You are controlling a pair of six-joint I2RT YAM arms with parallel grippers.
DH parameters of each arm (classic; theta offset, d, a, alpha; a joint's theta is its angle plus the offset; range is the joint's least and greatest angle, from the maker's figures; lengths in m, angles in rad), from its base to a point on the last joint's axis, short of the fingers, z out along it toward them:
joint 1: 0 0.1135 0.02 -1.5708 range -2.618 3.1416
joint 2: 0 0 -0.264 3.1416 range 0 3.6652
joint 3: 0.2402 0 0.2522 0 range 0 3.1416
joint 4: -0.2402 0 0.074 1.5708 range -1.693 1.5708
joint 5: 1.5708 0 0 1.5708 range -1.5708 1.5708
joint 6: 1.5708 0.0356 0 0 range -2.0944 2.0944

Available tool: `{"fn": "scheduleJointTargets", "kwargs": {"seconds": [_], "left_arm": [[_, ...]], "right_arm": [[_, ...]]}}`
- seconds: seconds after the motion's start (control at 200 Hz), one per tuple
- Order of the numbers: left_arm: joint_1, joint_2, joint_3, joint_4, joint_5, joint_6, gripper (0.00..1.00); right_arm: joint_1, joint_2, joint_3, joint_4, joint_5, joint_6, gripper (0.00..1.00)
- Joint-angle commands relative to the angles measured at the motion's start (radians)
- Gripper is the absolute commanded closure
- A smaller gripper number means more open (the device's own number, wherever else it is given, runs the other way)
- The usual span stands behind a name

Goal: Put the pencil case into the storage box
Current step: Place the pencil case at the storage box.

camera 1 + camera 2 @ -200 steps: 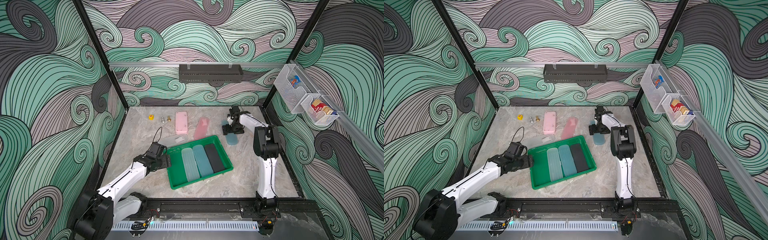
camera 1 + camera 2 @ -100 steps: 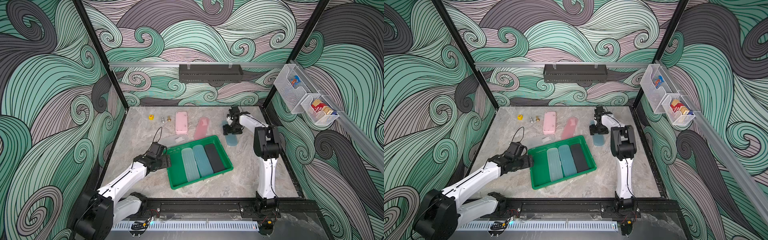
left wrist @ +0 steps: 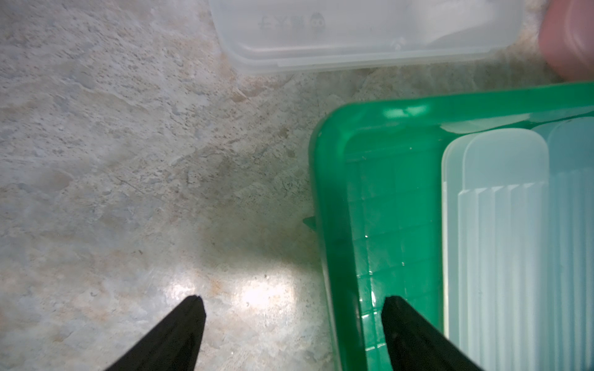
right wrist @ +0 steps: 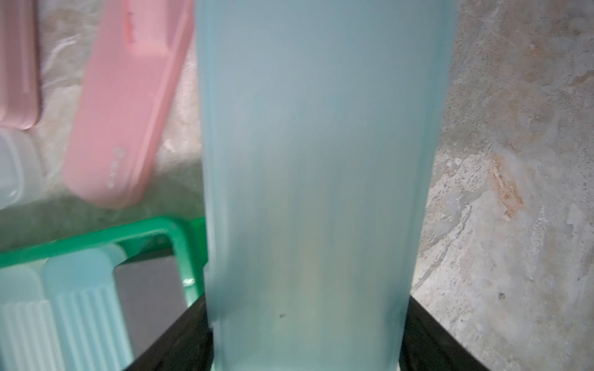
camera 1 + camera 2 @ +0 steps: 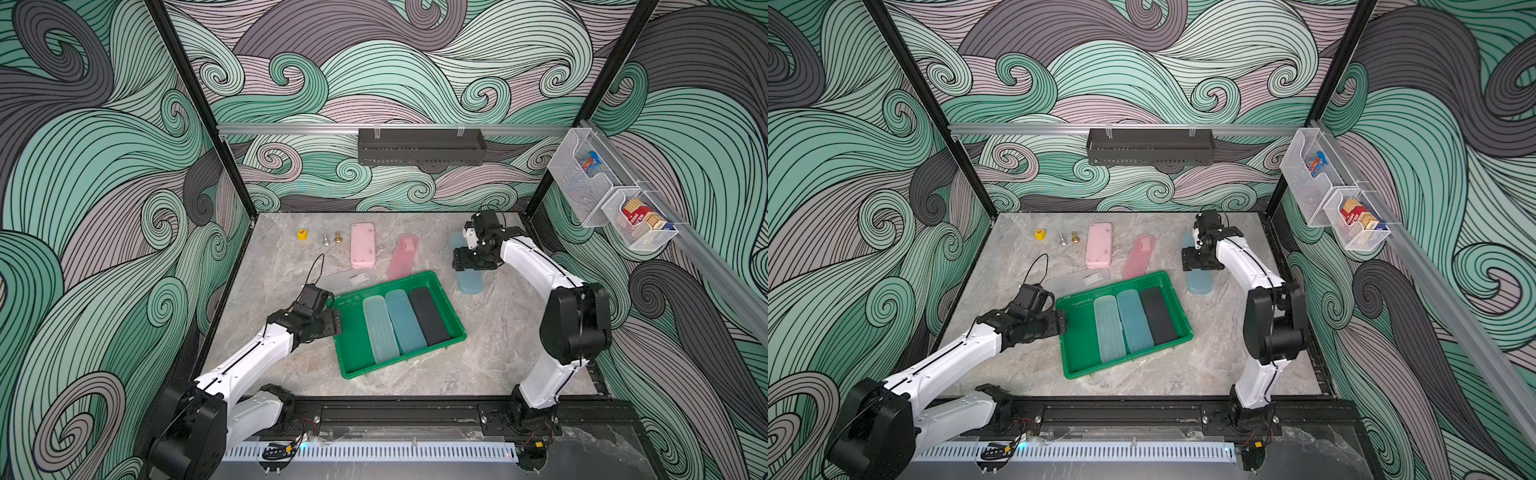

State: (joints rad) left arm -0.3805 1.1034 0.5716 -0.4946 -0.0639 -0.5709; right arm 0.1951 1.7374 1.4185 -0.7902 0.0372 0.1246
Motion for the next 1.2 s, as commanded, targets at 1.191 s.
{"fn": "scheduleJointTargets", "kwargs": {"seconds": [1.191], "left_arm": [[0.006, -0.048, -0.018, -0.013, -0.005, 0.003, 0.1]], "right_arm": [[0.91, 0.237, 0.013, 0.164, 0.061, 0.588, 0.27]]}}
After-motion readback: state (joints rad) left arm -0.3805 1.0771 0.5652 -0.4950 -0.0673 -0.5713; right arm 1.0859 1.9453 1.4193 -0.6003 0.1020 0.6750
